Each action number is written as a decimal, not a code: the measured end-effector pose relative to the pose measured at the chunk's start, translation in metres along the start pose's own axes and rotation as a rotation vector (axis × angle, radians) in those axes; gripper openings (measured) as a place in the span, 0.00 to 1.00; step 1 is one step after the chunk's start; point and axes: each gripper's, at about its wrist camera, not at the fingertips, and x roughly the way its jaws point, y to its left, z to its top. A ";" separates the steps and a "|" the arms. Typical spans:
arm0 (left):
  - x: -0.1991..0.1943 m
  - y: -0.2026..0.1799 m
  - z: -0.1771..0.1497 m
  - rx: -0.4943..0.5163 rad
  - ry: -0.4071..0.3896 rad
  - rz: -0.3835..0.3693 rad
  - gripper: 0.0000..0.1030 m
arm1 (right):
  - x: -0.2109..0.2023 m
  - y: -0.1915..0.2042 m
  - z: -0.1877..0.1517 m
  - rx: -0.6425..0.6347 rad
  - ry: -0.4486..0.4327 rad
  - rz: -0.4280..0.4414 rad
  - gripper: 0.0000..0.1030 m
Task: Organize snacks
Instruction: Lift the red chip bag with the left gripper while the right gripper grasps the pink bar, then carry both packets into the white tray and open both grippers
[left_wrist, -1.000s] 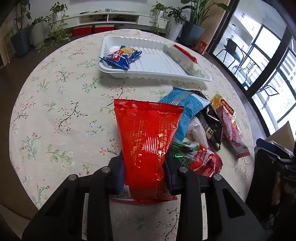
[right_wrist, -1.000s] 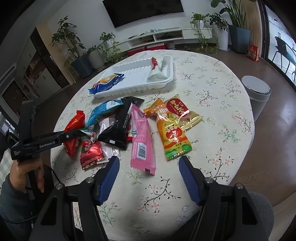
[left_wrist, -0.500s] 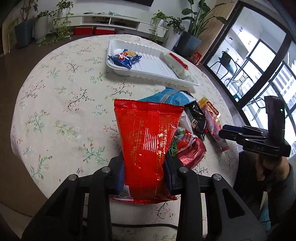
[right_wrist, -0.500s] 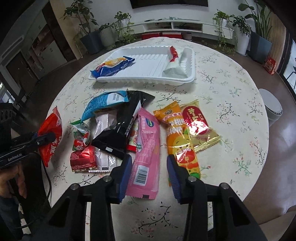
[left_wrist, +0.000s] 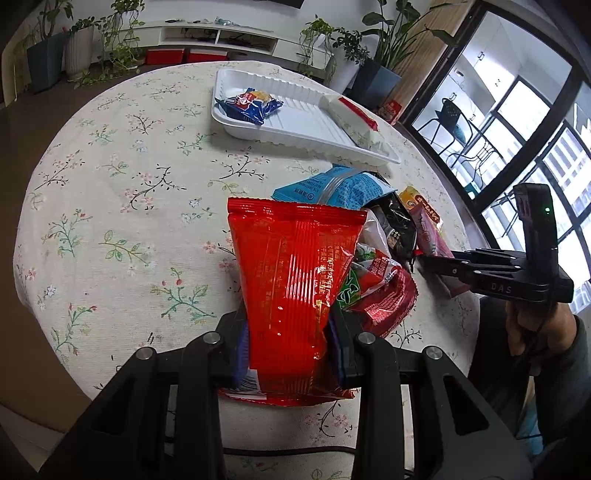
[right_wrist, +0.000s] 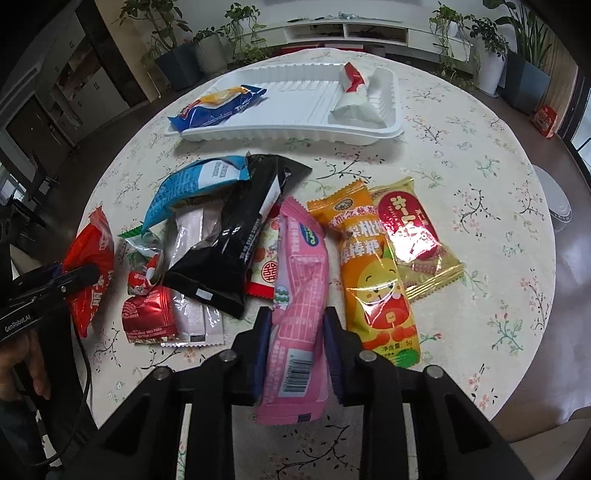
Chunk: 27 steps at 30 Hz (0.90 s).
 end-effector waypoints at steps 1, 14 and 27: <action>0.000 0.000 0.000 0.001 0.002 -0.001 0.30 | -0.002 -0.001 -0.002 0.005 -0.002 0.005 0.27; -0.014 0.005 0.009 -0.048 -0.034 -0.071 0.30 | -0.043 -0.025 -0.016 0.176 -0.106 0.148 0.27; -0.032 0.023 0.130 -0.006 -0.132 -0.042 0.30 | -0.091 -0.077 0.075 0.260 -0.299 0.113 0.27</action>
